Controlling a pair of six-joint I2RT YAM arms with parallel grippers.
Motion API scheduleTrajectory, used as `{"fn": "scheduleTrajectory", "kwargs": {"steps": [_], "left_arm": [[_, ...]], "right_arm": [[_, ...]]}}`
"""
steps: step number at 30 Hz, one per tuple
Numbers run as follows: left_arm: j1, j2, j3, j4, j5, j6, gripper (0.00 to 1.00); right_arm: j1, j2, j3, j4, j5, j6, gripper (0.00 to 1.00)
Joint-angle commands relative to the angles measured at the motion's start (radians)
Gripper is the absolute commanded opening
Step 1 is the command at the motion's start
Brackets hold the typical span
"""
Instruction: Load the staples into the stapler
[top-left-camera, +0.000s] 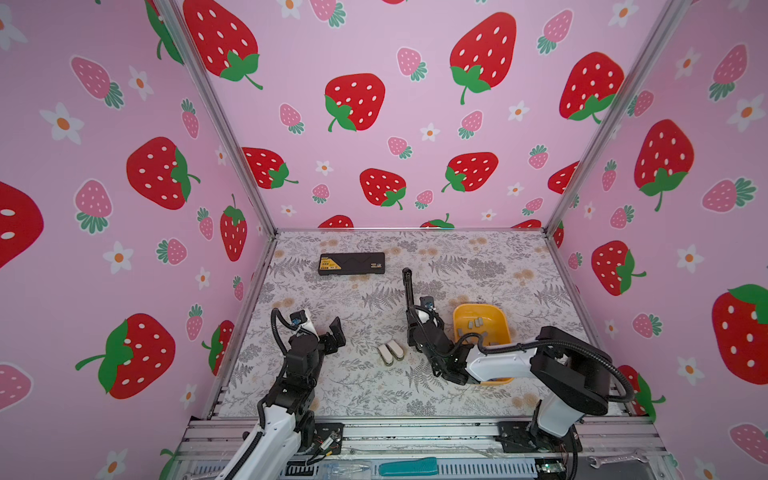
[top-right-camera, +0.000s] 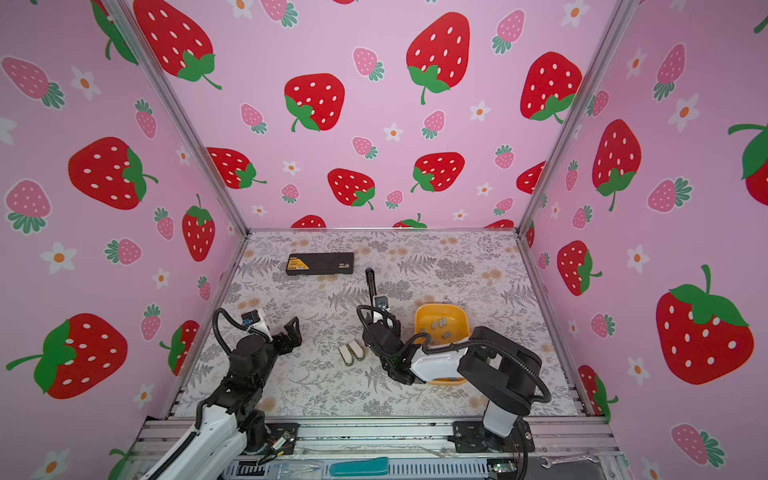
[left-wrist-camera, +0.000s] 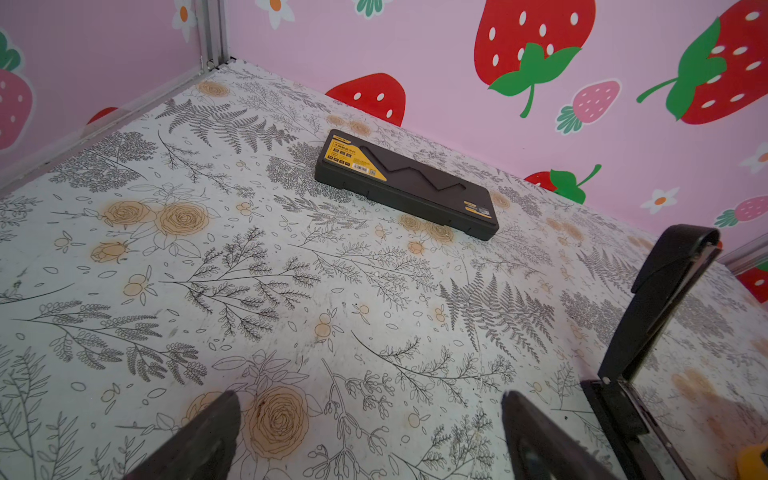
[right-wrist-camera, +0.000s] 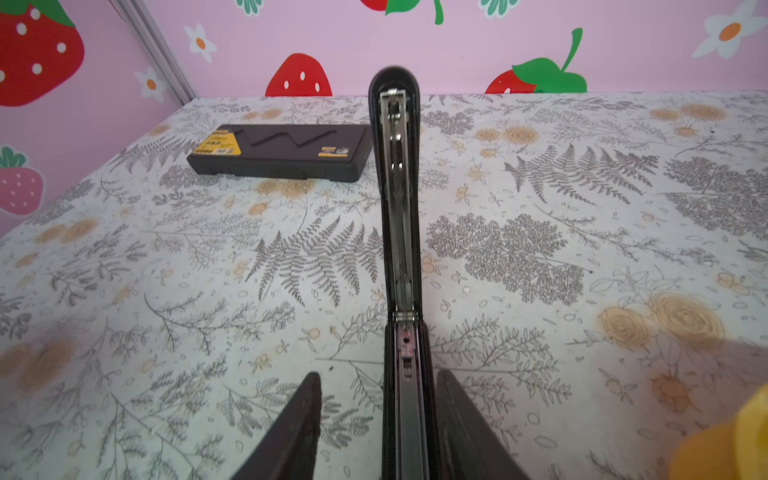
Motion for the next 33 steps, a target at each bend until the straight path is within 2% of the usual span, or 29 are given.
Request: {"fn": "scheduleTrajectory", "kwargs": {"steps": [1,6,12,19,27,33], "left_arm": [[0.004,0.001,0.019,0.025,-0.017,-0.012,0.99],[0.003,0.005,0.021,0.028,-0.018,-0.012,0.99],[0.003,0.010,0.022,0.030,-0.023,-0.014,0.99],[0.005,0.040,0.031,0.036,-0.017,-0.012,0.99],[0.004,0.077,0.044,0.045,-0.011,-0.010,0.99],[0.005,0.094,0.065,0.056,0.034,0.023,0.99]], "right_arm": [[-0.065,0.035,0.065,-0.015,-0.065,-0.054,0.45],[-0.156,0.125,0.162,-0.016,-0.168,-0.063,0.38],[-0.200,0.265,0.276,-0.032,-0.202,-0.070,0.32],[-0.216,0.330,0.296,-0.028,-0.203,-0.046,0.31],[-0.216,0.248,0.216,0.006,-0.175,-0.043,0.31],[-0.212,0.059,0.146,-0.033,-0.198,-0.064,0.32]]}}
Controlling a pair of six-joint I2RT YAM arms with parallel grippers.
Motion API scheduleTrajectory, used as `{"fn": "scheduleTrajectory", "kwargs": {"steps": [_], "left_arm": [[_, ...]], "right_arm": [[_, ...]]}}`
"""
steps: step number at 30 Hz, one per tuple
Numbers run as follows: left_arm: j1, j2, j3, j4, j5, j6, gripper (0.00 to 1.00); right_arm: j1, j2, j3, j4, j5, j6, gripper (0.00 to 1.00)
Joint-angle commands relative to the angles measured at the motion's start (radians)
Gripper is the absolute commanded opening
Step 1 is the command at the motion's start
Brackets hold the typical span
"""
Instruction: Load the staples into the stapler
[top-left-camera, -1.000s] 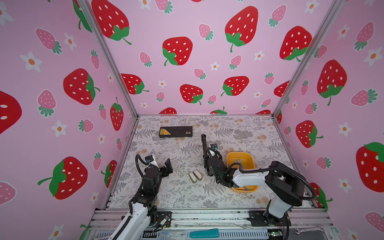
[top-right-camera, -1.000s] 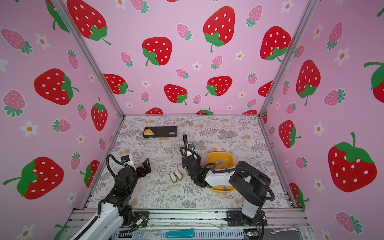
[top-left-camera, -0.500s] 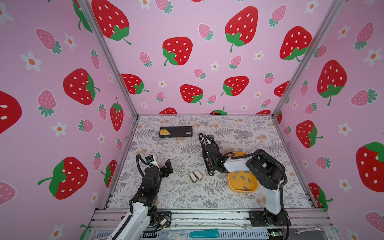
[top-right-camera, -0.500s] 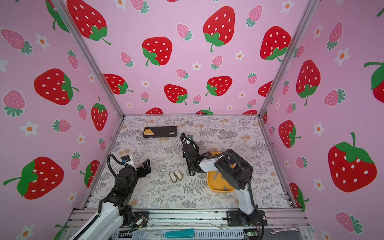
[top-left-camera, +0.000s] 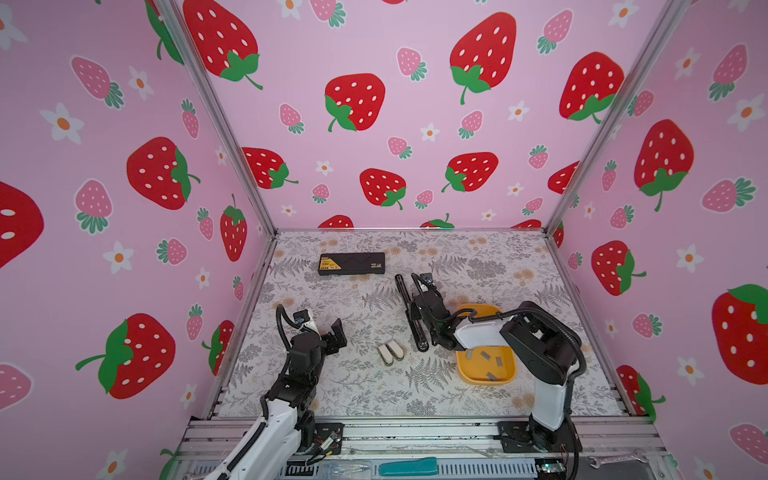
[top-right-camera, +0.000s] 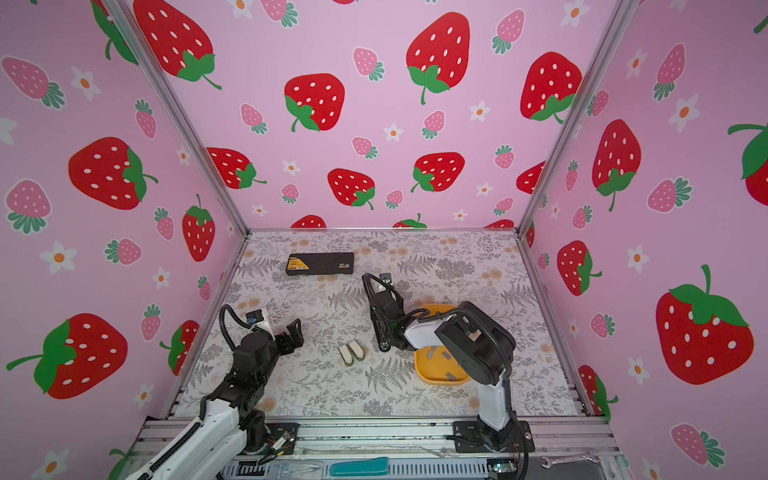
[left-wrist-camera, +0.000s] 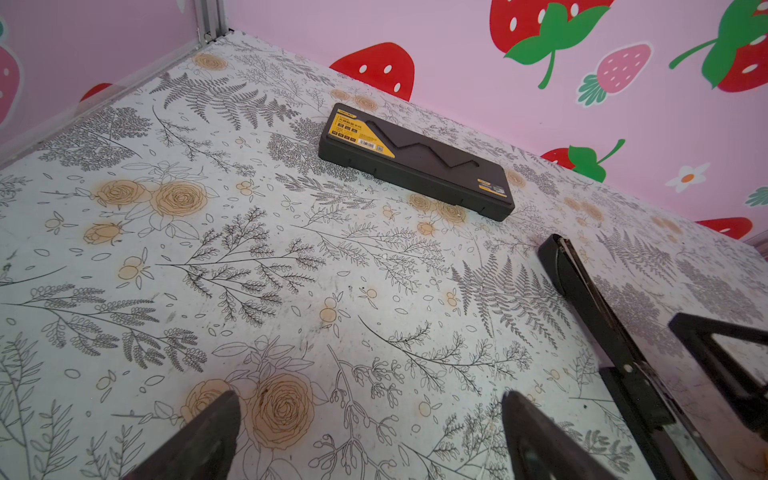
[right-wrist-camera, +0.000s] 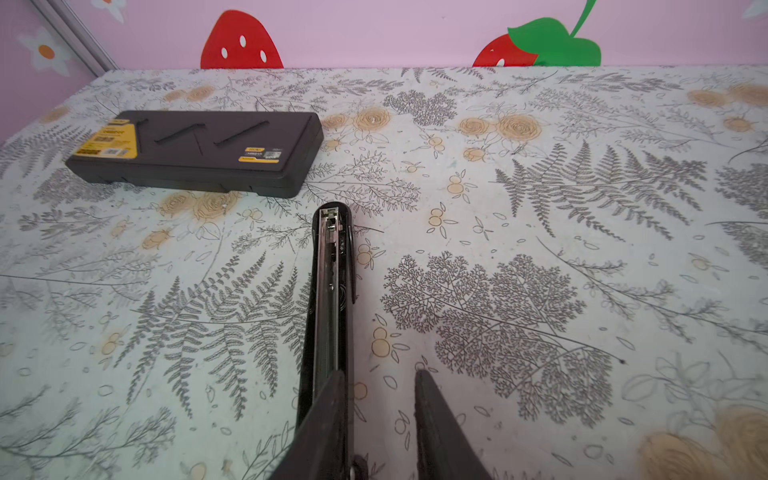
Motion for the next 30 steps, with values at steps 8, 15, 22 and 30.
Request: {"fn": "scheduleTrajectory", "kwargs": {"steps": [8,15,22,30], "left_arm": [[0.003,-0.065,0.257,-0.161,0.198,-0.032,0.99],[0.003,-0.106,0.410,-0.150,0.348,-0.084,0.99],[0.003,-0.071,0.552,-0.102,0.412,-0.120,0.99],[0.003,0.167,0.836,-0.224,0.586,0.116,0.99]], "right_arm": [[0.000,-0.562,-0.193,-0.183,0.043,-0.061,0.41],[0.000,-1.013,-0.229,-0.552,-0.030,0.067,0.42],[0.000,-1.276,-0.202,-0.654,-0.257,0.130,0.47],[-0.005,-1.088,-0.113,-0.544,-0.068,-0.083,0.51]]}}
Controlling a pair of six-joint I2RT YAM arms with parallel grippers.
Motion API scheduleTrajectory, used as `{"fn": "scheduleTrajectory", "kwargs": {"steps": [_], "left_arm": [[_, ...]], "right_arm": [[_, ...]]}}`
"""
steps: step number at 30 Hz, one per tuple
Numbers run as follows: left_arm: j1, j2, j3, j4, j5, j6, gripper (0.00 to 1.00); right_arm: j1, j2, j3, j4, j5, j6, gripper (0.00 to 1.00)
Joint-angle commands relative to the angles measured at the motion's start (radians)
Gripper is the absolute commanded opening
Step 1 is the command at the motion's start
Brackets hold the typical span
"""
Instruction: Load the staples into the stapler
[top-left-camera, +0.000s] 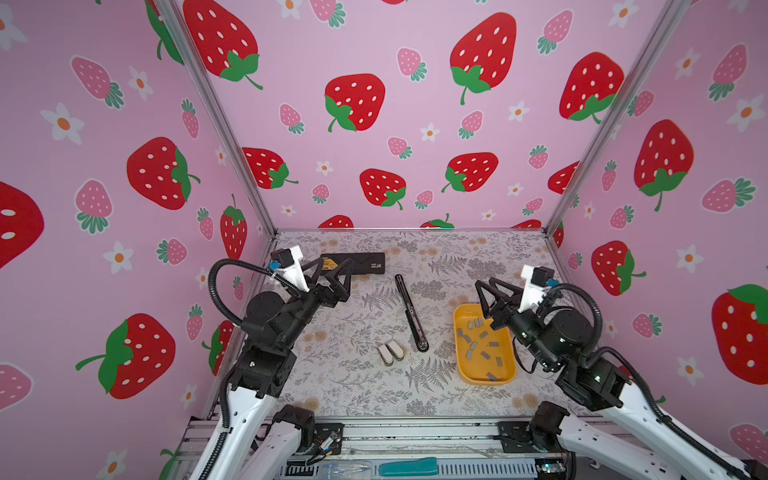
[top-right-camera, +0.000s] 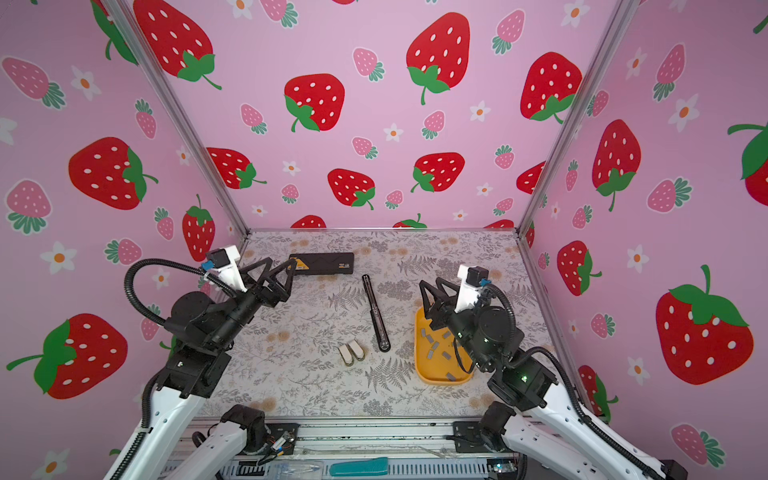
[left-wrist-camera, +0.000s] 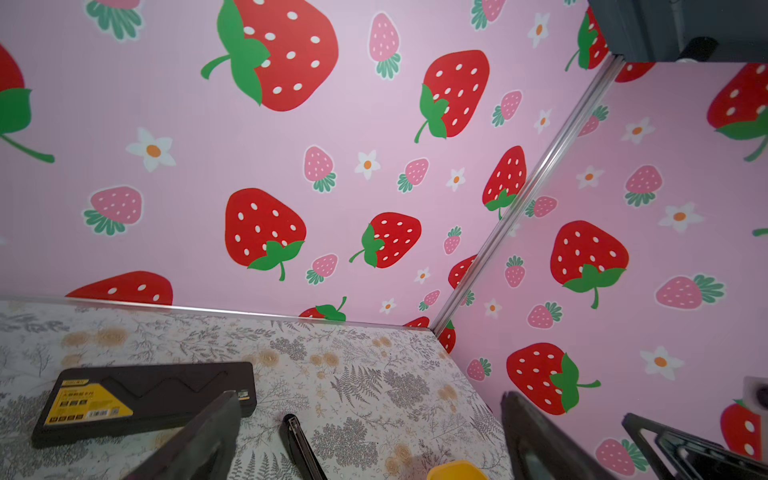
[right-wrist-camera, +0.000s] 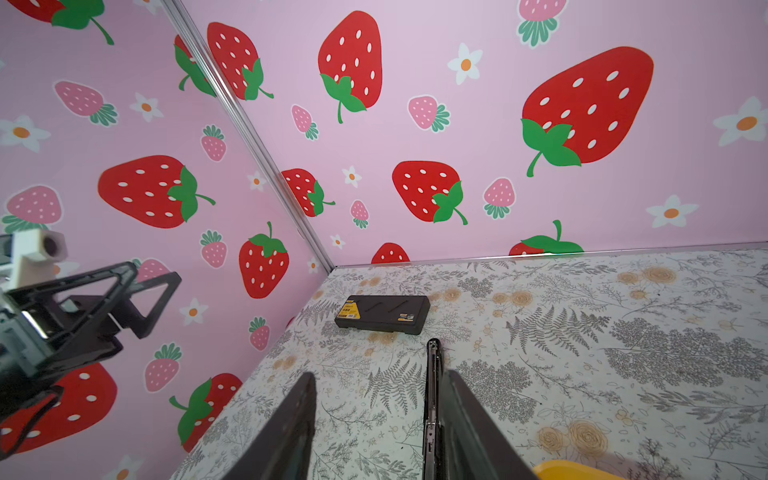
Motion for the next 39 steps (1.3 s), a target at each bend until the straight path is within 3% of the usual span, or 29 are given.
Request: {"fn": "scheduleTrajectory", "kwargs": {"steps": [1,4,5,7,13,16,21,31,39], "left_arm": [[0.003,0.120,0.125,-0.106,0.171,0.194,1.00],[0.000,0.230,0.201,-0.233,0.306,0.449,0.98],[-0.002,0.259,0.220,-0.283,0.334,0.558,0.97],[-0.008,0.304,0.256,-0.405,0.373,0.806,0.93],[-0.049,0.426,0.289,-0.658,0.446,1.361,0.88],[-0.090,0.461,0.302,-0.835,0.429,1.632,0.82],[-0.179,0.494,0.288,-0.898,0.321,1.760,0.81],[-0.500,0.721,0.340,-0.966,0.136,1.919,0.74],[-0.558,0.937,0.474,-1.036,0.018,1.937,0.56]], "right_arm": [[-0.007,0.083,-0.012,0.059,0.123,-0.126,0.51],[-0.020,0.140,-0.077,0.182,0.197,-0.206,0.56],[-0.032,0.160,-0.093,0.194,0.212,-0.171,0.57],[-0.050,0.201,-0.099,0.215,0.120,-0.163,0.57],[-0.075,0.221,-0.120,0.196,0.114,-0.106,0.60],[-0.131,0.202,-0.139,0.195,0.091,-0.054,0.60],[-0.213,0.201,-0.163,0.191,0.039,0.001,0.61],[-0.288,0.202,-0.216,0.207,0.005,0.053,0.60],[-0.295,0.219,-0.237,0.221,0.032,0.066,0.59]]}}
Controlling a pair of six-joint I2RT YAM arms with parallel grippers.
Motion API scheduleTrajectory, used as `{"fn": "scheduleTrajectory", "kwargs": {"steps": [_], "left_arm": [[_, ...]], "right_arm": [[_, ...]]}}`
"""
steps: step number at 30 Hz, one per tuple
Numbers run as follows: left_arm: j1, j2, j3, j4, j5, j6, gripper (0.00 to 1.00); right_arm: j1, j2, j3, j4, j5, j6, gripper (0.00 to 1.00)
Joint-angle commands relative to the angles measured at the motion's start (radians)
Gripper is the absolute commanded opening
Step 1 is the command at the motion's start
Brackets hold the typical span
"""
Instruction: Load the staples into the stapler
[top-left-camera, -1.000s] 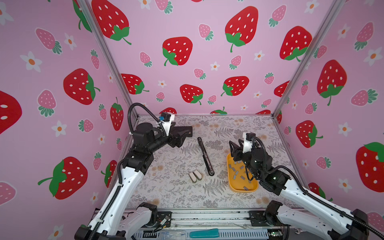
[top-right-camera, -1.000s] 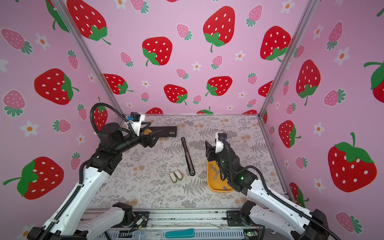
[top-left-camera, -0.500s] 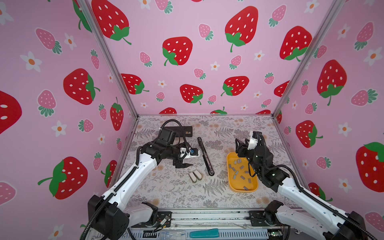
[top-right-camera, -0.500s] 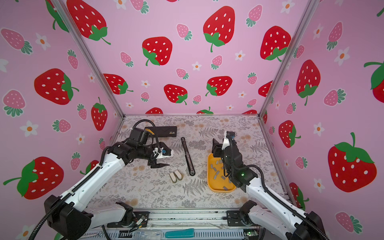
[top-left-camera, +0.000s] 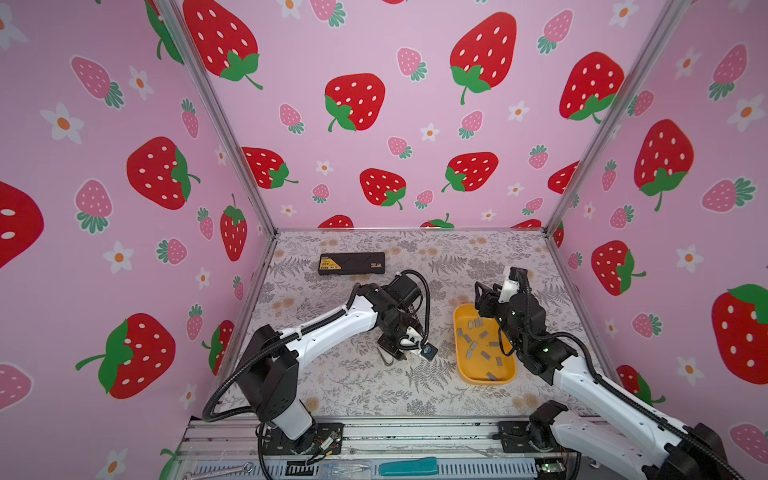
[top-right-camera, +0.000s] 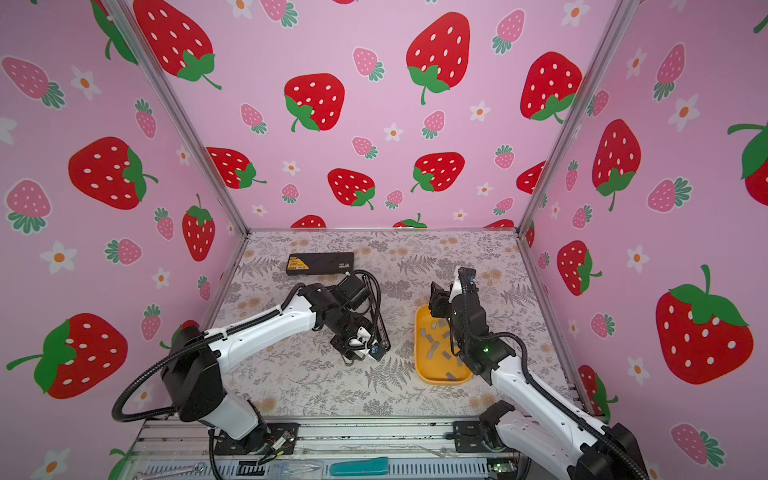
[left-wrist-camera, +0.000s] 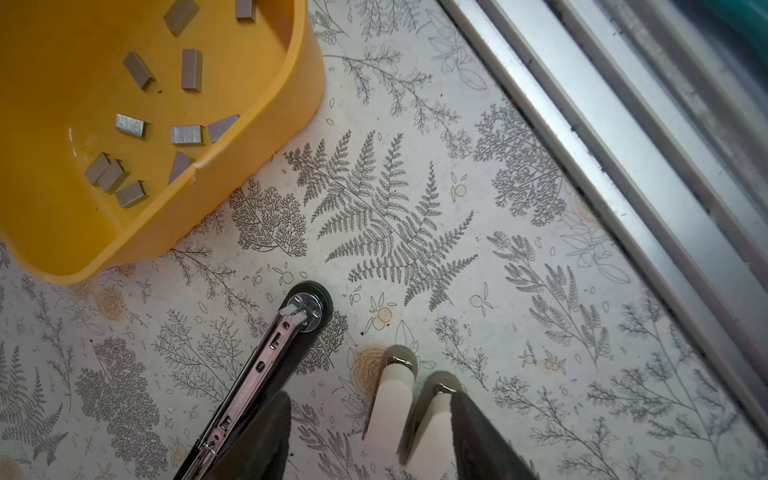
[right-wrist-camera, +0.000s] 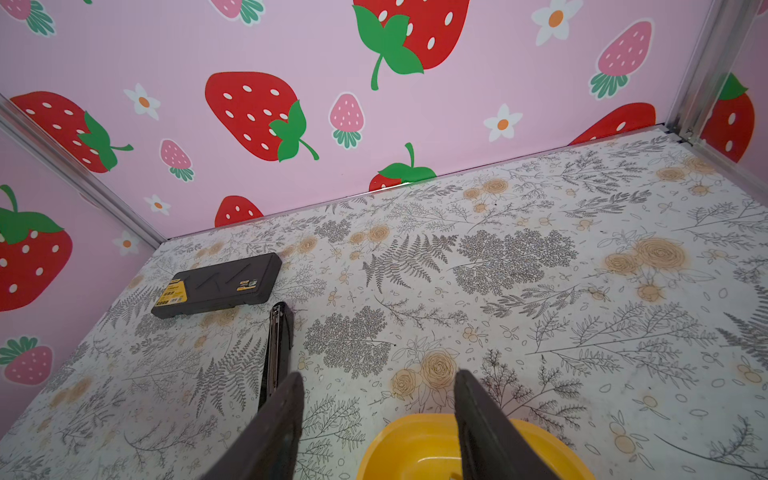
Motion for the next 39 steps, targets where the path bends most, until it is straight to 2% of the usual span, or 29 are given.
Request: {"fn": "scheduleTrajectory", "kwargs": {"steps": [1,4,8,23,29,32,39], "left_arm": [[-0.006,0.045,0.051,-0.098,-0.057,0.065,0.54],[-0.004,0.045,0.007,-0.067,-0.094,0.093,0.51],[-0.003,0.026,-0.053,0.000,-0.102,0.115,0.52],[-0.006,0.116,-0.052,0.006,-0.171,0.104,0.52],[-0.005,0.128,-0.053,0.010,-0.171,0.112,0.53],[-0.006,0.132,-0.056,0.020,-0.221,0.112,0.54],[-0.014,0.141,-0.061,0.029,-0.231,0.106,0.53]], "right_arm": [[-0.010,-0.003,-0.018,0.038,0.023,0.027,0.59],[-0.018,-0.017,-0.031,0.047,0.040,0.033,0.59],[-0.024,-0.015,-0.039,0.061,0.027,0.036,0.59],[-0.030,0.011,-0.036,0.058,0.017,0.033,0.59],[-0.031,0.027,-0.030,0.059,0.010,0.033,0.59],[-0.031,0.027,-0.033,0.061,0.003,0.035,0.59],[-0.031,0.052,-0.021,0.054,-0.018,0.037,0.58]]}}
